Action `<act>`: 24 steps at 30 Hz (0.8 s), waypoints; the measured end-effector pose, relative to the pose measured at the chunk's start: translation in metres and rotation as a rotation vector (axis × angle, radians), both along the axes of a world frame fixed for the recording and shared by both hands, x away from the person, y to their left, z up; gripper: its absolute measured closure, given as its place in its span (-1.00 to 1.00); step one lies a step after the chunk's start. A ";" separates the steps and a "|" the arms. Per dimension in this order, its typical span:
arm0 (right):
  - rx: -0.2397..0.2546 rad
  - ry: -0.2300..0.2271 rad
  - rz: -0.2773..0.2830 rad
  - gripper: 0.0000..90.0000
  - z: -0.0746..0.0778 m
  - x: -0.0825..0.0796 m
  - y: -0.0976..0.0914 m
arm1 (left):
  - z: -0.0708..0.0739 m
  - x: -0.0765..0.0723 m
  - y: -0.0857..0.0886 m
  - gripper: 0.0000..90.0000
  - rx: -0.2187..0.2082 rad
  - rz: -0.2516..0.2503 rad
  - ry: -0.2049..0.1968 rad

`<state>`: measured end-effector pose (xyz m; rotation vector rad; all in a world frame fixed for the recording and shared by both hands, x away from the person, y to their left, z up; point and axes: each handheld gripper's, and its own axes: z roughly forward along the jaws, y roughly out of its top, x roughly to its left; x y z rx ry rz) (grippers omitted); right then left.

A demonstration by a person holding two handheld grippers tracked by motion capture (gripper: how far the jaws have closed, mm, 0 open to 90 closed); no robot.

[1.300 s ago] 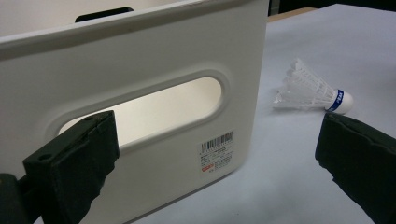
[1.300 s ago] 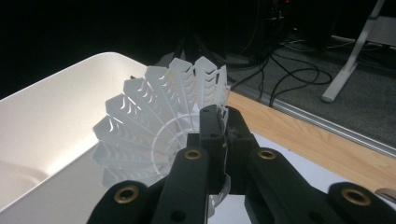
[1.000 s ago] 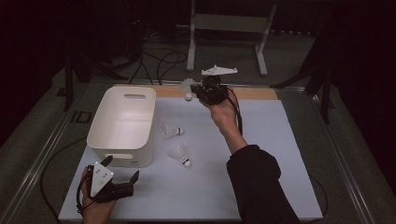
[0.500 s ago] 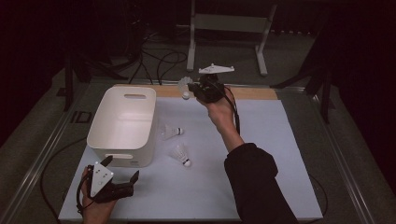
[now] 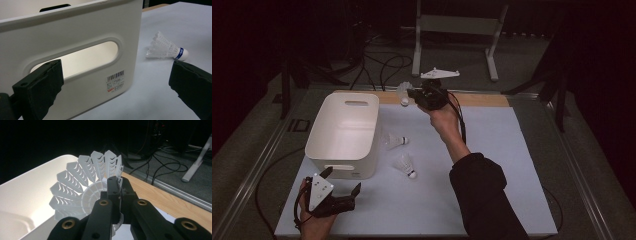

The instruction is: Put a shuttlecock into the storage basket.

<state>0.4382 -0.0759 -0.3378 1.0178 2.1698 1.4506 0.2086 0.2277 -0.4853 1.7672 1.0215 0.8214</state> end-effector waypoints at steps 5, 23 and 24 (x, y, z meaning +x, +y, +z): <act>-0.014 -0.007 0.011 0.99 0.000 0.000 0.002 | 0.000 0.000 0.000 -1.00 0.002 -0.001 0.001; -0.003 -0.023 0.029 0.99 0.003 -0.003 0.013 | 0.000 0.000 0.000 -1.00 0.003 -0.002 0.002; 0.001 -0.019 0.029 0.99 0.002 -0.003 0.013 | 0.000 0.000 0.000 -1.00 0.004 -0.002 0.002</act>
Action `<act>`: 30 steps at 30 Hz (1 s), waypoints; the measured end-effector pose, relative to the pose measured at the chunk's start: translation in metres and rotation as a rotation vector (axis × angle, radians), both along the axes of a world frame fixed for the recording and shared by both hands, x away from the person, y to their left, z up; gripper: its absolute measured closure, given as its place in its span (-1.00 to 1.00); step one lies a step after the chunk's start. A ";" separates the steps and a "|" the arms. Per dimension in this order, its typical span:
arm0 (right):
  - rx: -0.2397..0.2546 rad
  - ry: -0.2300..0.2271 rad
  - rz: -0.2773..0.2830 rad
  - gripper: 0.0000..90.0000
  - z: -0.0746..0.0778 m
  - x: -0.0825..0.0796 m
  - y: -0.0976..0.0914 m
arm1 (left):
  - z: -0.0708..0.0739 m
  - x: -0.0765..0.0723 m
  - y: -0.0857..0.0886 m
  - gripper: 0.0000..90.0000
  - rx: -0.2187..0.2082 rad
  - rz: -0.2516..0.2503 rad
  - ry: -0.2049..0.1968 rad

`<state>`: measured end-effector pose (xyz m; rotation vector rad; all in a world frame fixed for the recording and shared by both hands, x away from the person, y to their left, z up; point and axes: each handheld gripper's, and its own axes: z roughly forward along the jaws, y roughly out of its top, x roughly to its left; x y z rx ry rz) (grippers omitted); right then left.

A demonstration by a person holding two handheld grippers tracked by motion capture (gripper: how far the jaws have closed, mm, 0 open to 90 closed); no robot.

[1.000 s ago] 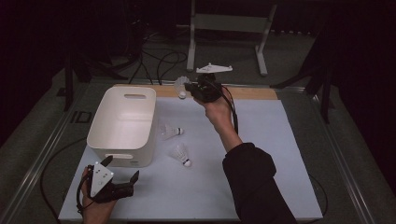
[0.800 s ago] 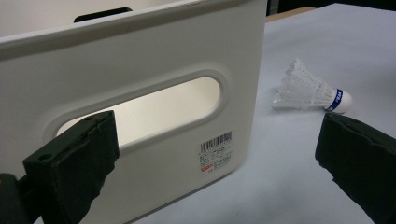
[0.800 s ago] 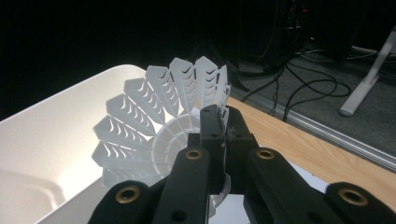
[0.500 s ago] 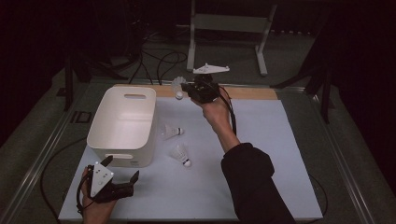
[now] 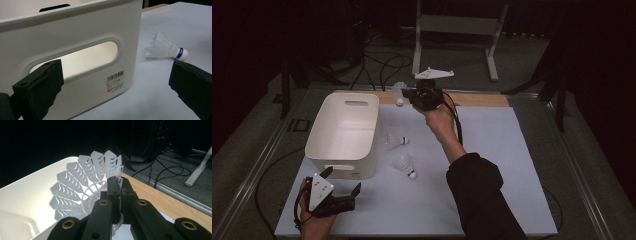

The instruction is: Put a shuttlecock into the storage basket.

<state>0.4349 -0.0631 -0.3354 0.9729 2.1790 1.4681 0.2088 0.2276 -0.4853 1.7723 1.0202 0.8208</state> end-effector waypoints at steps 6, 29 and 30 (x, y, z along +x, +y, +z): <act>0.001 0.001 0.009 0.99 -0.002 0.000 0.003 | 0.000 0.000 0.000 -1.00 0.000 0.000 -0.001; 0.013 -0.002 0.051 0.99 -0.004 -0.008 0.020 | 0.000 0.000 0.000 -1.00 -0.001 0.001 -0.001; 0.015 0.000 0.053 0.99 -0.004 -0.008 0.021 | 0.000 0.000 0.000 -1.00 -0.001 0.001 -0.001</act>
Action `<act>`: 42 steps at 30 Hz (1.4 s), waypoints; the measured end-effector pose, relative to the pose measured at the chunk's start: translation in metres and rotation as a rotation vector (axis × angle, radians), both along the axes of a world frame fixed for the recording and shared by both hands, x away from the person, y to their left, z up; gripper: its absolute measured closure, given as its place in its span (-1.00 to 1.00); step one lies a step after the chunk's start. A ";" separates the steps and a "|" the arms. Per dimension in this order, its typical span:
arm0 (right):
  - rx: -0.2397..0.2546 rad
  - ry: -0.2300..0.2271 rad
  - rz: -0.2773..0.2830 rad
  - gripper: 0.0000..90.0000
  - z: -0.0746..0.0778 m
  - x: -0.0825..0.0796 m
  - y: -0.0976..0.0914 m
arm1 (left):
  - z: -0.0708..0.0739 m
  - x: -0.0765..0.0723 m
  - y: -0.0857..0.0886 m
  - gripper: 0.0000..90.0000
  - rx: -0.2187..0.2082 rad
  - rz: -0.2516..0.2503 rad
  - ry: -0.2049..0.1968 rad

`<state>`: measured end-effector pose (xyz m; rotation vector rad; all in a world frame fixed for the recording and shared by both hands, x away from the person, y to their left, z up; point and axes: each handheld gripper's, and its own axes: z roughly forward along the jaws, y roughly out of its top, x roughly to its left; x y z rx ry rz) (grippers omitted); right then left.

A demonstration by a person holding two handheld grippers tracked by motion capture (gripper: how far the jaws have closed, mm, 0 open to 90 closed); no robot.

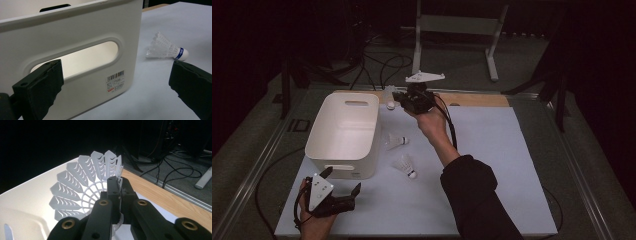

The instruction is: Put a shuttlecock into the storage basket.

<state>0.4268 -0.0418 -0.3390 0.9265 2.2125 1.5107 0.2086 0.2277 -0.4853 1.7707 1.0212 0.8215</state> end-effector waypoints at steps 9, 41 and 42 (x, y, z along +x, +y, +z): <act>0.010 0.003 0.014 0.99 0.001 -0.003 0.006 | 0.000 0.000 0.000 -1.00 0.002 -0.002 0.001; 0.044 0.002 0.085 0.99 0.009 -0.014 0.036 | 0.000 0.000 0.000 -1.00 0.002 -0.002 0.001; 0.045 0.002 0.086 0.99 0.008 -0.014 0.037 | 0.000 0.000 0.000 -1.00 0.002 -0.002 0.001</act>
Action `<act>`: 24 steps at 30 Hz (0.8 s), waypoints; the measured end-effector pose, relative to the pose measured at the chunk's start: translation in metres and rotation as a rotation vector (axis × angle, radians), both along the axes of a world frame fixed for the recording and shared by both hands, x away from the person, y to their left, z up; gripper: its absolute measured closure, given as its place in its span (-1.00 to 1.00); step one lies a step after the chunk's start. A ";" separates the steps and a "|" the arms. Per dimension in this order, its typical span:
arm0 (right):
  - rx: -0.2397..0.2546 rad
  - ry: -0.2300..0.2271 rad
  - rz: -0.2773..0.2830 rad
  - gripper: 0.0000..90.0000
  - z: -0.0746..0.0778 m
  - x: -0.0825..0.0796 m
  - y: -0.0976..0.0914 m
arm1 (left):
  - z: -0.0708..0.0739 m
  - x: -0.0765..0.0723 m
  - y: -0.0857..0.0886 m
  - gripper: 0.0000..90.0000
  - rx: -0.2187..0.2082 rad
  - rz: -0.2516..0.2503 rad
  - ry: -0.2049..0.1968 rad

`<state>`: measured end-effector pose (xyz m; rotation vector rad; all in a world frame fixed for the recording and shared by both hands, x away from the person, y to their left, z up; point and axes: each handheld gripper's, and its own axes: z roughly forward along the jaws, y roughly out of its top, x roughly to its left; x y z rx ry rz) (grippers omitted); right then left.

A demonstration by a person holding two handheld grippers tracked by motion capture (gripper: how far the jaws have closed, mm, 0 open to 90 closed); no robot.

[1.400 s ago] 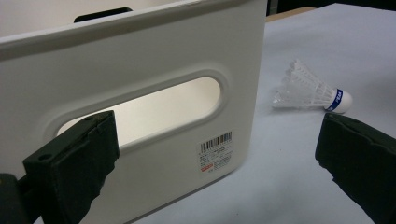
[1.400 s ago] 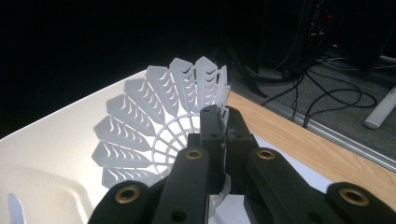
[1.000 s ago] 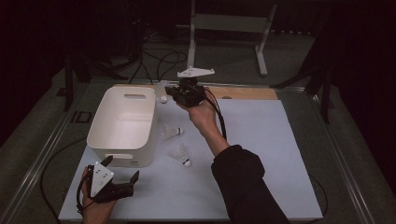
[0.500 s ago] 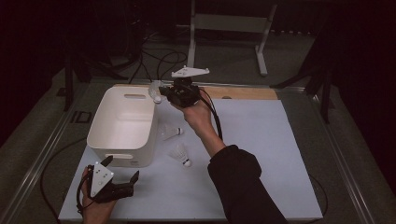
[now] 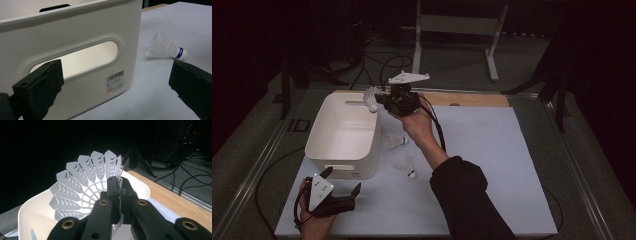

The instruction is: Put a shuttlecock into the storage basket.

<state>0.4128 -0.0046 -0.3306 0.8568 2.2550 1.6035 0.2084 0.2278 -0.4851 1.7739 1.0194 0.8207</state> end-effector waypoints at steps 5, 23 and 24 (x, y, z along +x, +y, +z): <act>0.002 0.005 0.010 0.98 -0.001 -0.001 0.005 | 0.000 0.000 0.000 -1.00 0.001 0.000 0.000; 0.072 0.034 0.060 -0.16 -0.002 -0.001 0.019 | 0.000 0.000 0.000 -1.00 0.000 0.000 0.000; 0.055 0.040 0.048 -0.29 -0.002 0.000 0.019 | 0.000 0.000 0.000 -1.00 0.001 -0.001 0.001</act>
